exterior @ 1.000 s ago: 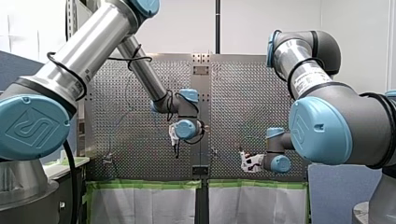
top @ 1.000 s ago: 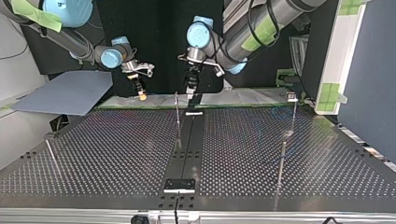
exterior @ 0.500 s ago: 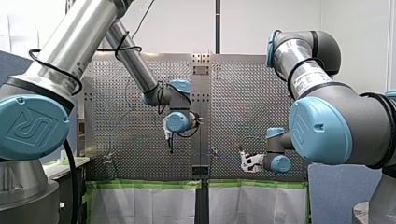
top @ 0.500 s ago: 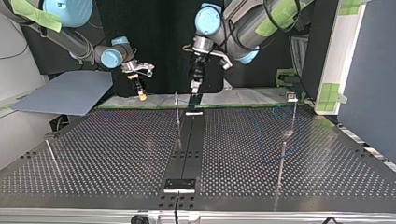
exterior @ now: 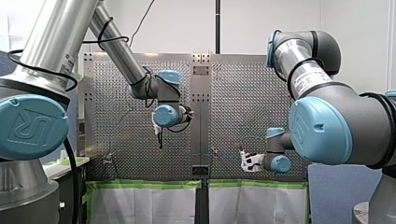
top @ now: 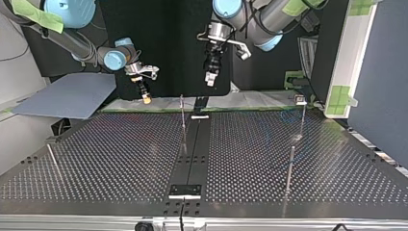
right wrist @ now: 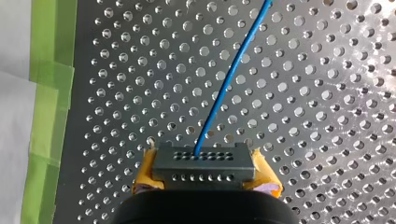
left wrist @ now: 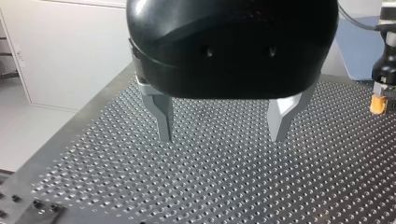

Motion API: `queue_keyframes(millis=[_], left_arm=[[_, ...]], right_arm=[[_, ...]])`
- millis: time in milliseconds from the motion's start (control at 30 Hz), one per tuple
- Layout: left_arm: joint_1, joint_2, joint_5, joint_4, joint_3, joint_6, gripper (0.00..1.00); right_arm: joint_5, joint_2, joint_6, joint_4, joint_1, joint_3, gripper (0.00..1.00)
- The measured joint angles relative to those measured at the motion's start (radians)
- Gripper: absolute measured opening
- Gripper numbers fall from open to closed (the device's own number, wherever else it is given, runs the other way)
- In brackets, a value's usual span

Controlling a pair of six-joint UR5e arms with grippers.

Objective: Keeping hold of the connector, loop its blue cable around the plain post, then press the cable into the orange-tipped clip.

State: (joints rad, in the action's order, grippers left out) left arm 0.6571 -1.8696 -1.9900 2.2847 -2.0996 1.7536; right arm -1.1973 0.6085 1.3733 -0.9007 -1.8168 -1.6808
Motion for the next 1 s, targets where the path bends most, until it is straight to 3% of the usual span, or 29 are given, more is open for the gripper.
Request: queue_keyframes(millis=[67, 100, 133, 167, 233, 1000], left_arm=[[0.000, 0.021, 0.001, -0.003, -0.022, -0.001, 1.00], [0.000, 0.030, 0.001, -0.004, -0.030, -0.002, 1.00], [0.000, 0.042, 0.000, -0.005, -0.042, -0.003, 1.00], [0.000, 0.051, 0.000, -0.006, -0.051, -0.003, 1.00], [0.000, 0.070, -0.001, -0.007, -0.070, -0.006, 1.00], [0.000, 0.091, -0.002, -0.008, -0.091, -0.011, 1.00]], right_arm=[[0.004, 0.000, 0.006, -0.003, 0.000, 0.000, 0.05], [0.007, 0.000, 0.008, -0.006, 0.000, 0.000, 0.28], [0.010, 0.000, 0.008, -0.009, 0.000, -0.001, 0.62], [0.011, 0.000, 0.008, -0.011, 0.000, -0.001, 0.62], [0.014, 0.000, 0.004, -0.012, 0.000, 0.000, 1.00], [0.016, 0.000, -0.003, -0.012, 0.000, 0.000, 1.00]])
